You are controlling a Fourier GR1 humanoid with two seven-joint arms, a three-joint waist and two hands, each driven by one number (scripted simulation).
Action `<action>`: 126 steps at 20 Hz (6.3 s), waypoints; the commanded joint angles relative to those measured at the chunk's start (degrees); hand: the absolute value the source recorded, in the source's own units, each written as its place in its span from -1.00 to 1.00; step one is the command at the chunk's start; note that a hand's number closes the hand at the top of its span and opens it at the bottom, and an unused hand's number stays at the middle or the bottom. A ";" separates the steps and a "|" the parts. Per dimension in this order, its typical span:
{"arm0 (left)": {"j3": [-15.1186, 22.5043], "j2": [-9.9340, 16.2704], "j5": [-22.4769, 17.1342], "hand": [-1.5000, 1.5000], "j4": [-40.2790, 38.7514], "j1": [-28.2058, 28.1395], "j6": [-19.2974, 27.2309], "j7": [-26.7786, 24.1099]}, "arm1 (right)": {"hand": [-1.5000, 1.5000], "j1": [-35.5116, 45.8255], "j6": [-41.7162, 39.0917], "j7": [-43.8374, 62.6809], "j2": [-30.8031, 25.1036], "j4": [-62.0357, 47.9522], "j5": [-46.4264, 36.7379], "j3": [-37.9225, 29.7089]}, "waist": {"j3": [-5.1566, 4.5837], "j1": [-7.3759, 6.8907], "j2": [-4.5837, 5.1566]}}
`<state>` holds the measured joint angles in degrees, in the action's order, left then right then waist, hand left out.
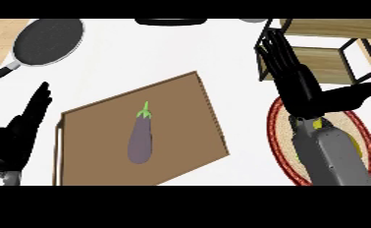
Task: Pick the lemon from the placemat and place it in the tiered shelf
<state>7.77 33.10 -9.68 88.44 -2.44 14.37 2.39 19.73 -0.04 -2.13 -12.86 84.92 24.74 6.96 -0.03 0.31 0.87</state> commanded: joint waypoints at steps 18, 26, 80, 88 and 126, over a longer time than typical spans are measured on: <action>1.45 -10.89 -11.88 0.00 -7.80 2.22 -4.93 10.05 | -1.00 -10.37 -55.17 -25.96 -35.96 -37.03 0.51 -17.02 | 0.73 -1.50 0.65; 1.71 -11.95 -11.84 0.00 -8.49 3.10 -5.12 10.53 | -1.00 -8.64 -64.67 -26.40 -44.29 -35.09 -2.17 -15.07 | 0.55 -1.64 0.04; -5.90 -16.94 -4.17 0.00 -15.09 6.65 -10.42 12.00 | -1.00 -6.25 -28.13 -23.46 -29.48 -31.81 -44.42 -1.48 | 0.05 -0.55 -0.73; -5.94 -18.57 -2.97 0.00 -10.27 3.53 -10.21 13.04 | -1.00 -4.91 -28.68 -28.86 -28.23 -36.93 -46.23 -4.08 | 0.06 -0.59 -0.80; -8.92 -20.16 -0.67 0.00 -9.50 3.69 -10.23 14.87 | 1.00 -4.05 -17.38 33.73 -8.27 34.97 -51.91 -6.11 | -0.14 1.68 -1.66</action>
<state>-2.77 14.90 -10.91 79.98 1.94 3.18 15.39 12.97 -16.51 21.59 -21.62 108.80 -28.19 3.48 0.32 1.88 -1.09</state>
